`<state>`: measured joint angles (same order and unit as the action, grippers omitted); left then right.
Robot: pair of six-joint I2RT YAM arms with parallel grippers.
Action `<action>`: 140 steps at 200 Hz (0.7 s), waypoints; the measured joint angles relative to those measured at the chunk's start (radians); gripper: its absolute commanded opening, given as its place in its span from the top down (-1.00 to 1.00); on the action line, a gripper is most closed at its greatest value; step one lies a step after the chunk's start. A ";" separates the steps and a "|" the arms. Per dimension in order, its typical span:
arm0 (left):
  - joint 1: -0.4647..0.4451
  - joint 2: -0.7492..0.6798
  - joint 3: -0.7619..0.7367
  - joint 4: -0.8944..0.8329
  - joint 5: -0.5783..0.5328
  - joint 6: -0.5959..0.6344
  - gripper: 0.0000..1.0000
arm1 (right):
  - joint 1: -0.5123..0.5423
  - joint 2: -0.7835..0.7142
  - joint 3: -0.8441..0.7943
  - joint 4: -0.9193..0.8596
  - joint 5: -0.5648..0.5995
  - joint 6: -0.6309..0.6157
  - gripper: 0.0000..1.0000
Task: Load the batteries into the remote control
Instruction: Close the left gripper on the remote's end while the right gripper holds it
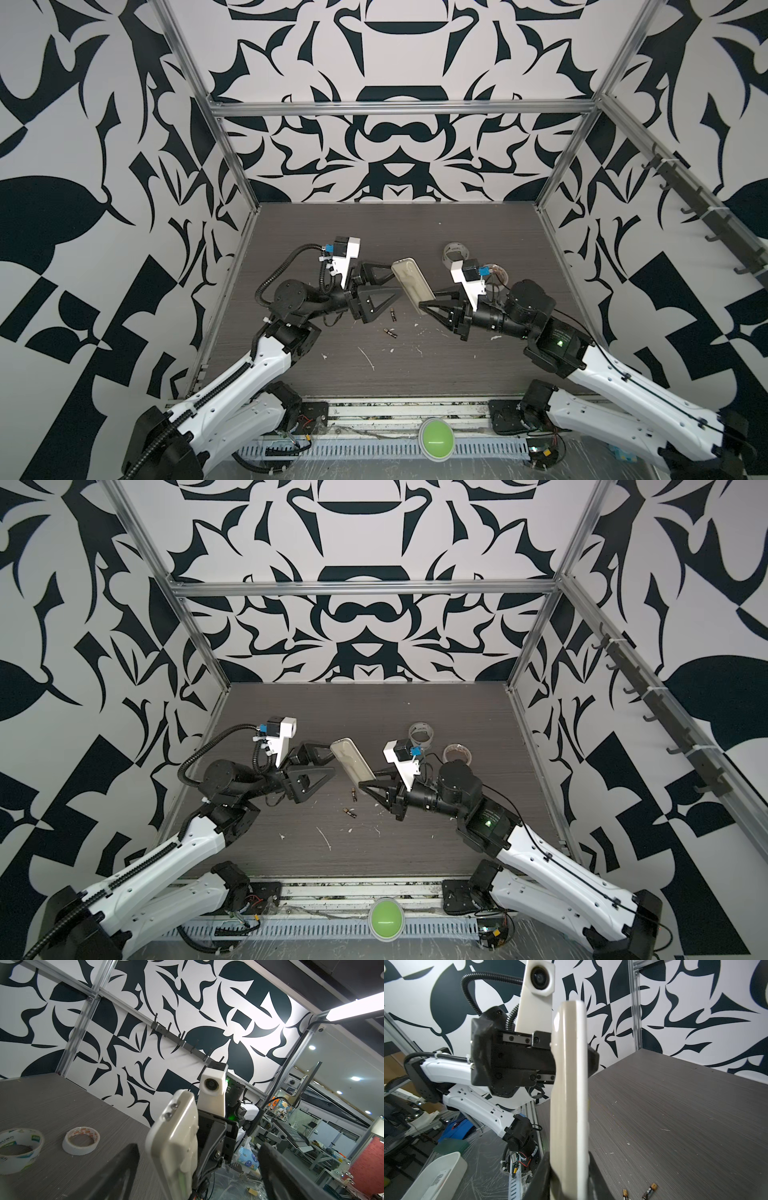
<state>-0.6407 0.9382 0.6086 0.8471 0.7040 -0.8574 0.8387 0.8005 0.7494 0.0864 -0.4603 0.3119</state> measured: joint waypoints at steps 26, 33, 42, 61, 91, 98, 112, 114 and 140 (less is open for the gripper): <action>0.000 0.010 0.000 0.025 0.011 -0.009 -0.72 | 0.000 0.019 0.000 0.024 -0.041 0.008 1.00; 0.000 0.011 0.000 0.031 0.013 -0.011 -0.72 | 0.000 0.024 0.000 0.031 -0.049 0.010 1.00; 0.000 0.013 0.000 0.038 0.017 -0.011 -0.62 | 0.000 0.028 0.000 0.039 -0.060 0.014 1.00; 0.000 0.022 0.000 0.058 0.021 -0.014 -0.50 | 0.000 0.034 0.000 0.057 -0.074 0.024 1.00; 0.000 0.043 0.000 0.098 0.026 -0.031 -0.39 | 0.000 0.037 0.000 0.077 -0.090 0.031 1.00; 0.000 0.048 0.000 0.108 0.027 -0.035 -0.35 | 0.000 0.037 0.000 0.079 -0.094 0.031 1.00; 0.000 0.058 0.000 0.126 0.029 -0.041 -0.29 | 0.000 0.039 0.000 0.084 -0.099 0.032 1.00; 0.000 0.059 0.000 0.128 0.030 -0.040 -0.28 | 0.000 0.039 0.000 0.084 -0.100 0.033 1.00; 0.000 0.074 0.000 0.167 0.032 -0.056 -0.20 | 0.000 0.039 0.000 0.087 -0.109 0.035 1.00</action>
<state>-0.6407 1.0122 0.6090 1.0145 0.7357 -0.9131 0.8387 0.8394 0.7494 0.1730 -0.5694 0.3470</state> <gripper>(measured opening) 0.615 0.253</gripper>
